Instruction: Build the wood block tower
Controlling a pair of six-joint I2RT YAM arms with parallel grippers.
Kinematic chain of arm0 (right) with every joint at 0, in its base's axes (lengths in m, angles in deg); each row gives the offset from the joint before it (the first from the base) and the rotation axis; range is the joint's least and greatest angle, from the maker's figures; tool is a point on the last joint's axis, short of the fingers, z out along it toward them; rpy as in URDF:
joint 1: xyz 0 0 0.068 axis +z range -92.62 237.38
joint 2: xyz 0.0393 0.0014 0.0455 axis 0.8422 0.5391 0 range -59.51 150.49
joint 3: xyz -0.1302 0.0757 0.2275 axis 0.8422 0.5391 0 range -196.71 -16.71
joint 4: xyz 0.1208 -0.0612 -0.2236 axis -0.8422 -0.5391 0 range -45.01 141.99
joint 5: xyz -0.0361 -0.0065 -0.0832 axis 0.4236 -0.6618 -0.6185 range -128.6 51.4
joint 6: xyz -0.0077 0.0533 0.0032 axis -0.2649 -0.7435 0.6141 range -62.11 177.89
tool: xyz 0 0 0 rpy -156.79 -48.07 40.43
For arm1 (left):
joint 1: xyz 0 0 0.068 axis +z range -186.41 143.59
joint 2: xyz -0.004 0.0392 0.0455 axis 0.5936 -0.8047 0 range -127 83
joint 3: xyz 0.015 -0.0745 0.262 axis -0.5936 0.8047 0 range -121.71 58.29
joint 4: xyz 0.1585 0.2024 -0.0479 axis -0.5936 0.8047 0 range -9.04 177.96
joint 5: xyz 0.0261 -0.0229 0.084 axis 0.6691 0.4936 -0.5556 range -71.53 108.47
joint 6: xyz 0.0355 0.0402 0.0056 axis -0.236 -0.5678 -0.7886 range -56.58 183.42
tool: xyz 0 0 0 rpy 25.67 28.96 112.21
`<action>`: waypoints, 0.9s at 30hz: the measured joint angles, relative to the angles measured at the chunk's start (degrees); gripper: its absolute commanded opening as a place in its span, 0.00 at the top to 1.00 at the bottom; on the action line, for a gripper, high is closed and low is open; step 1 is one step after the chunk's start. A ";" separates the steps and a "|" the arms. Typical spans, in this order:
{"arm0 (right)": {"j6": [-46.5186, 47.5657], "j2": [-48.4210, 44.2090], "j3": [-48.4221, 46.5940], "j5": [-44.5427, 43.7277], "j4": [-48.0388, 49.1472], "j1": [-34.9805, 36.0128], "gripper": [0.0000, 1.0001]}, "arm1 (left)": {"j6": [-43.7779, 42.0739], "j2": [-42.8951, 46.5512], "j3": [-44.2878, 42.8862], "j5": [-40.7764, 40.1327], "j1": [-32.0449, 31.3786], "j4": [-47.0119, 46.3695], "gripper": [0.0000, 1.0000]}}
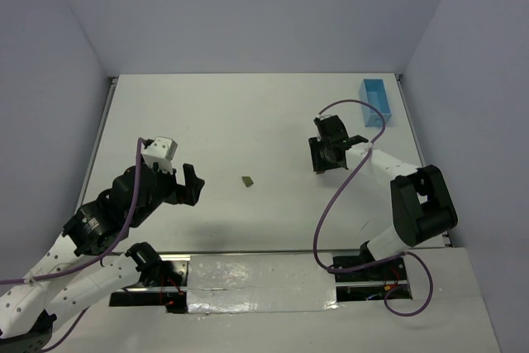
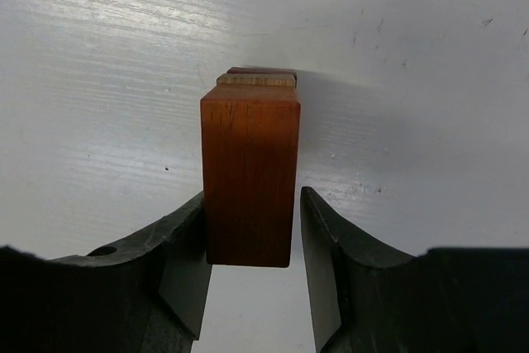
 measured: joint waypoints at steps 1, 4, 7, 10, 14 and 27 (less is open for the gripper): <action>0.02 0.00 0.00 0.00 0.00 0.00 0.50 | -0.02 0.00 0.00 0.00 0.00 0.00 0.00; 0.02 0.02 0.00 0.00 0.00 0.00 0.50 | -0.02 0.00 0.00 0.00 0.00 0.00 0.00; 0.02 0.02 0.00 0.00 0.00 0.00 0.50 | -0.02 0.00 0.00 0.00 0.00 0.00 0.01; 0.02 0.02 0.00 -0.02 0.00 0.00 0.52 | -0.02 0.02 0.00 0.00 0.00 0.00 0.00; 0.11 0.02 0.00 0.00 0.00 0.00 0.53 | -0.02 0.04 0.00 0.00 0.00 0.00 0.00; 0.24 0.02 0.09 0.00 0.02 0.00 0.52 | -0.07 0.04 0.00 0.00 0.00 0.00 0.00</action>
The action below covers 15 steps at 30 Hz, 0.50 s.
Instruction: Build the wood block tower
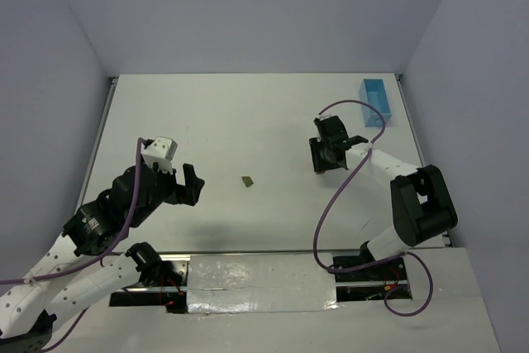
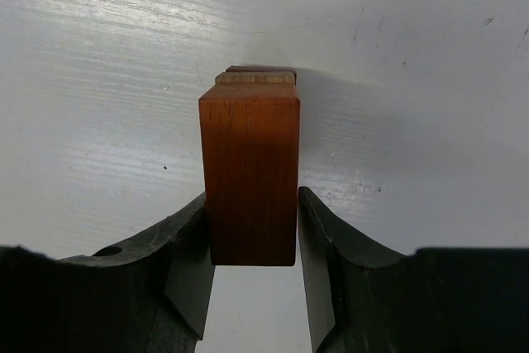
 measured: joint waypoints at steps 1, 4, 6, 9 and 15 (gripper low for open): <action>0.00 0.00 0.04 0.00 0.00 0.00 0.52 | 0.00 0.02 0.00 0.00 0.00 0.00 0.01; 0.00 0.00 0.50 0.00 0.00 0.00 0.51 | 0.00 0.13 0.00 0.02 0.00 0.00 0.01; 0.00 0.00 0.72 0.00 -0.07 0.00 0.44 | -0.02 0.33 0.00 0.02 0.00 0.00 0.01; 0.13 0.00 0.74 0.00 -0.07 0.00 0.39 | -0.04 0.37 0.00 0.02 0.00 0.02 0.01; 0.20 -0.02 0.74 0.42 -0.04 0.00 0.36 | -0.07 0.37 0.00 0.00 0.00 0.00 0.00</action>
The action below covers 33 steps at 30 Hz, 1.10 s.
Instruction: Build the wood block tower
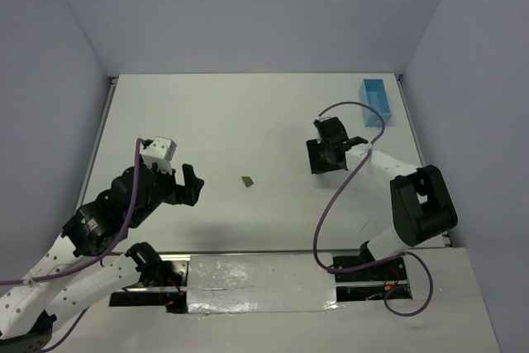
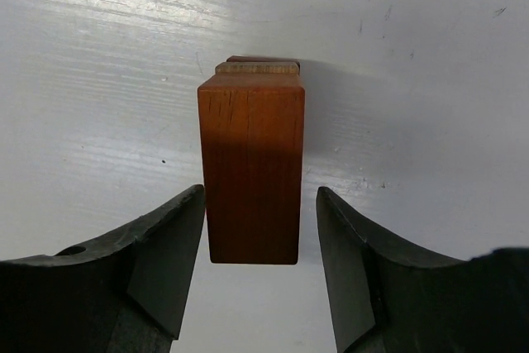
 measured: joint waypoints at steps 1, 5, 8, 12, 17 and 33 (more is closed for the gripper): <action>0.00 0.00 0.00 0.11 0.00 0.00 0.36 | 0.00 0.00 0.00 0.02 0.00 0.00 0.00; -0.02 -0.48 0.09 1.16 0.07 0.02 0.08 | 0.00 0.00 0.00 0.00 0.00 0.02 0.00; 0.07 -2.54 0.72 2.49 0.07 0.00 0.00 | 0.02 0.00 0.00 -0.02 0.00 0.02 0.01; -0.28 -6.86 0.74 2.80 -0.17 0.00 0.00 | 0.02 -0.11 0.00 -0.02 0.00 0.02 0.00; -2.01 -16.48 -0.28 1.70 -2.56 0.31 0.00 | 0.07 -0.87 0.00 -0.13 0.00 0.07 0.01; -8.48 -31.36 -4.55 -2.97 -8.24 16.20 0.00 | 14.19 -31.76 -2.32 1.68 -0.02 -7.54 0.05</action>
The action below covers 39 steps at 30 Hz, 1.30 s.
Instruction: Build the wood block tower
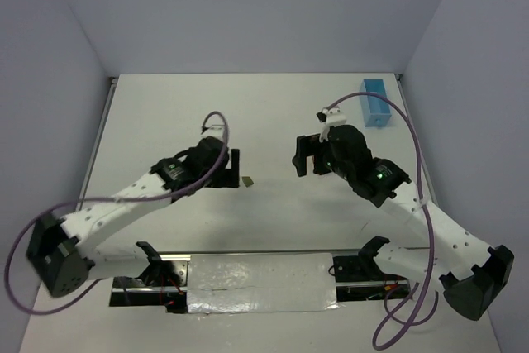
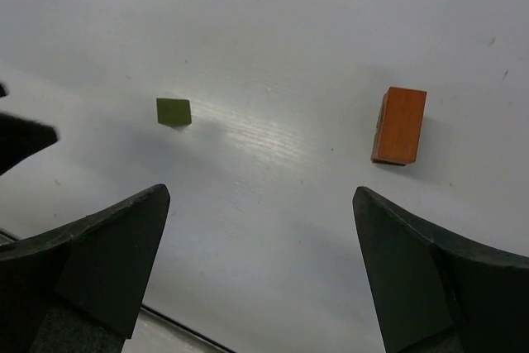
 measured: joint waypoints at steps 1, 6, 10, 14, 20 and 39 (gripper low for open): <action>0.00 -0.42 0.68 0.00 -0.48 0.35 0.00 | -0.83 -4.42 -1.75 0.98 -0.04 -1.86 0.06; 0.50 -5.81 4.50 0.96 -2.58 0.83 0.00 | -10.08 -18.78 -3.82 4.63 -0.09 -12.50 0.06; 0.96 -10.45 5.84 4.20 -2.51 0.83 0.00 | -18.34 -21.68 -1.90 9.14 0.63 -19.87 0.06; 1.42 -10.97 5.84 6.78 -2.32 0.83 0.00 | -26.16 -26.71 -1.97 14.60 1.62 -24.44 0.06; 2.23 -10.51 5.92 9.99 -2.12 0.83 0.00 | -33.68 -33.22 -2.08 22.60 4.81 -25.55 0.08; 3.50 -9.42 7.23 11.65 -1.53 0.83 0.00 | -36.13 -32.74 -3.08 27.36 7.52 -24.79 0.45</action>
